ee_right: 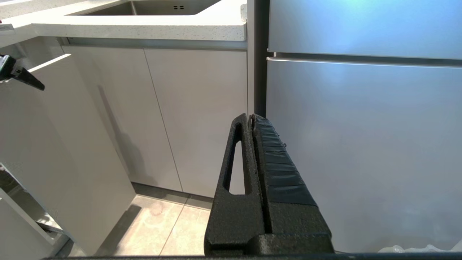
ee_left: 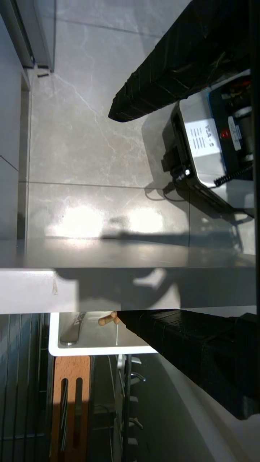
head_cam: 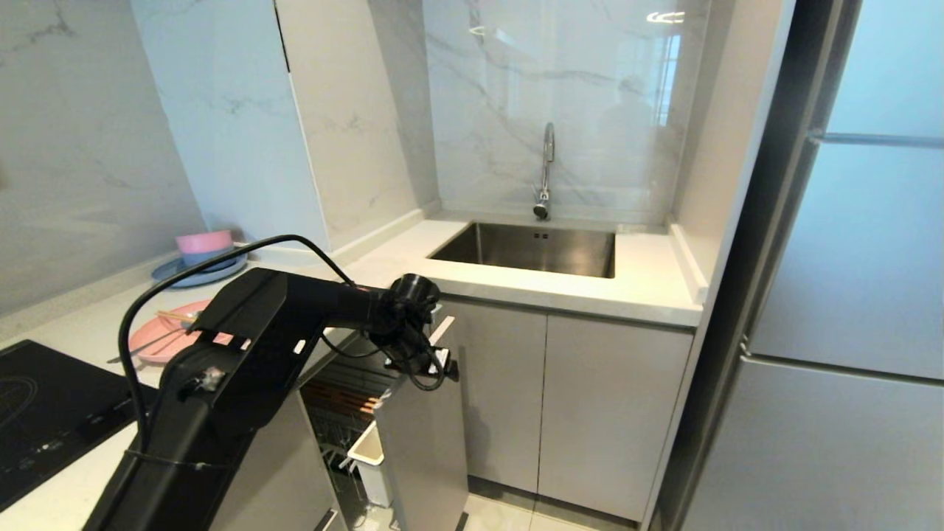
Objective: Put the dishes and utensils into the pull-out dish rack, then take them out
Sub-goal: Open the cupboard
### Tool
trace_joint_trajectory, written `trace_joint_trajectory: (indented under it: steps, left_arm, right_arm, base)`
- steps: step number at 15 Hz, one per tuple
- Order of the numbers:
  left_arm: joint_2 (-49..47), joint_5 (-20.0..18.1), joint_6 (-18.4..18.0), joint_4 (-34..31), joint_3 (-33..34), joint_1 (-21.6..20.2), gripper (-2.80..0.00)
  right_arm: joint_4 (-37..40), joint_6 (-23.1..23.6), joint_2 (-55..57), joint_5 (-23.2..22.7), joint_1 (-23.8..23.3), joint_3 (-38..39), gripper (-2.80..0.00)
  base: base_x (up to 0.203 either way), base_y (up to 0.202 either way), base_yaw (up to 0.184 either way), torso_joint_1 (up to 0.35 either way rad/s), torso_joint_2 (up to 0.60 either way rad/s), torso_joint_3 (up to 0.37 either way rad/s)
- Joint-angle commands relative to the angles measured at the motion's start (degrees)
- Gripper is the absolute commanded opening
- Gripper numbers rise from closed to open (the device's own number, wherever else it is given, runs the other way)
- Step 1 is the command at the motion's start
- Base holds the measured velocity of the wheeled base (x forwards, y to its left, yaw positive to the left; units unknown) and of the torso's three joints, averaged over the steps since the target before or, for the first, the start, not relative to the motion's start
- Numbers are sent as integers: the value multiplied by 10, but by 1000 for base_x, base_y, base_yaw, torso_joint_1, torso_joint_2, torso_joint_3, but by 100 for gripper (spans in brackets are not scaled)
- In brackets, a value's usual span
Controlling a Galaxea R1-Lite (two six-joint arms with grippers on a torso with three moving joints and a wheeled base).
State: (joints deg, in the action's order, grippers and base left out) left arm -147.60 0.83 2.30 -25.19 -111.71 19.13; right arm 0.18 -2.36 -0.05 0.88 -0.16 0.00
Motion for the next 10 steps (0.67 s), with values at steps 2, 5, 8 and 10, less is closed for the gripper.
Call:
trace_joint_trajectory:
  steps: [2, 5, 8, 10]
  left_arm:
    - [5, 1, 9, -2, 1, 4, 0]
    - [15, 0, 29, -3, 4, 7, 0]
    - [25, -2, 39, -5, 12, 15, 0]
    - [31, -3, 46, -5, 21, 21, 0]
  right_arm:
    - [0, 0, 0, 0, 0, 1, -280]
    - [0, 0, 0, 0, 0, 1, -280]
    - [0, 0, 0, 0, 0, 1, -280]
    - [0, 0, 0, 0, 0, 1, -280]
  base:
    - [0, 0, 0, 0, 0, 0]
    - [0, 0, 0, 0, 0, 0]
    - [0, 0, 0, 0, 0, 0]
    - [0, 0, 0, 0, 0, 0]
